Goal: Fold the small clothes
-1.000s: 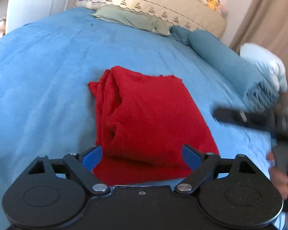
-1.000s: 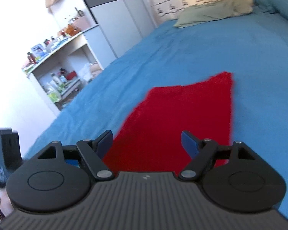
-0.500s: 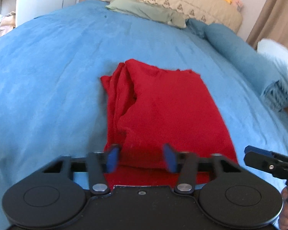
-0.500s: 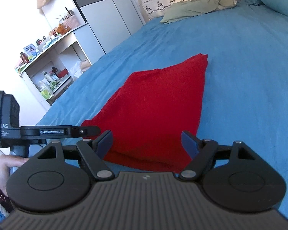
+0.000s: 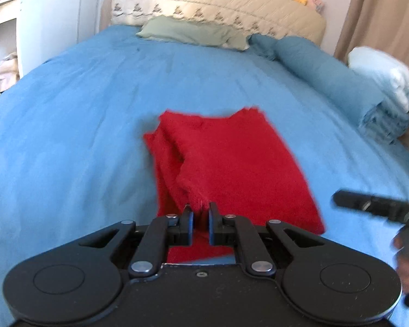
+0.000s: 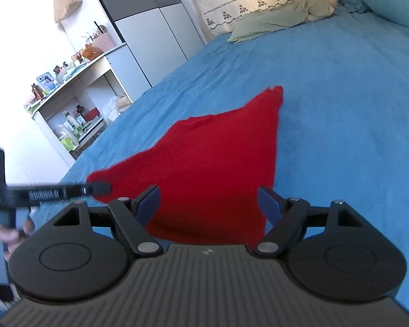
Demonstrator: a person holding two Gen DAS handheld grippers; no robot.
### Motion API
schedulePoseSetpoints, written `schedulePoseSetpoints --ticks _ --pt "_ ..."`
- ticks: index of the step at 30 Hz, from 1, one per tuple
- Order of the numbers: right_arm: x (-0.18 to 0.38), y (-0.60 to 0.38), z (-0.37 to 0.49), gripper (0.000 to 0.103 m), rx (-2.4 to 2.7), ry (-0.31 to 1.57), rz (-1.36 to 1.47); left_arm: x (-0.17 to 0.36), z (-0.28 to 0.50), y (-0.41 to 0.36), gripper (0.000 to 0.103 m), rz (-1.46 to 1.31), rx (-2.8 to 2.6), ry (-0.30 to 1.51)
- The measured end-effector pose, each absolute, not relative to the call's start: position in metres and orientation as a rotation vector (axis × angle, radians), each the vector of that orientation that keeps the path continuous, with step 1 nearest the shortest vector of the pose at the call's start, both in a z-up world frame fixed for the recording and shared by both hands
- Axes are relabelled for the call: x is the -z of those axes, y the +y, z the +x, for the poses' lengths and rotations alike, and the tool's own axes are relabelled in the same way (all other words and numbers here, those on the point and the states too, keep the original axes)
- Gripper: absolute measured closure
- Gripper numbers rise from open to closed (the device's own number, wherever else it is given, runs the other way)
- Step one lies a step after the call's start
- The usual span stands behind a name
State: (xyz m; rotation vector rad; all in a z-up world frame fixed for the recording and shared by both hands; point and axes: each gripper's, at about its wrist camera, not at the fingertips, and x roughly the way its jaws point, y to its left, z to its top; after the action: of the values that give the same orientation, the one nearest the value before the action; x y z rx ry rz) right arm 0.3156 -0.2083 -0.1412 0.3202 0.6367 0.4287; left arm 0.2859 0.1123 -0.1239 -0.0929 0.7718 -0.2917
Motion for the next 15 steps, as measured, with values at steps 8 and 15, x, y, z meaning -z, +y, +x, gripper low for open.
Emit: schedulePoseSetpoints --ticks 8,15 --pt "0.145 -0.21 0.318 0.009 -0.409 0.673 0.305 0.158 0.29 0.115 0.065 -0.107 0.239 0.804" --pt "0.136 -0.209 0.325 0.007 -0.443 0.69 0.238 0.116 0.289 0.125 0.0 -0.022 0.239 0.721"
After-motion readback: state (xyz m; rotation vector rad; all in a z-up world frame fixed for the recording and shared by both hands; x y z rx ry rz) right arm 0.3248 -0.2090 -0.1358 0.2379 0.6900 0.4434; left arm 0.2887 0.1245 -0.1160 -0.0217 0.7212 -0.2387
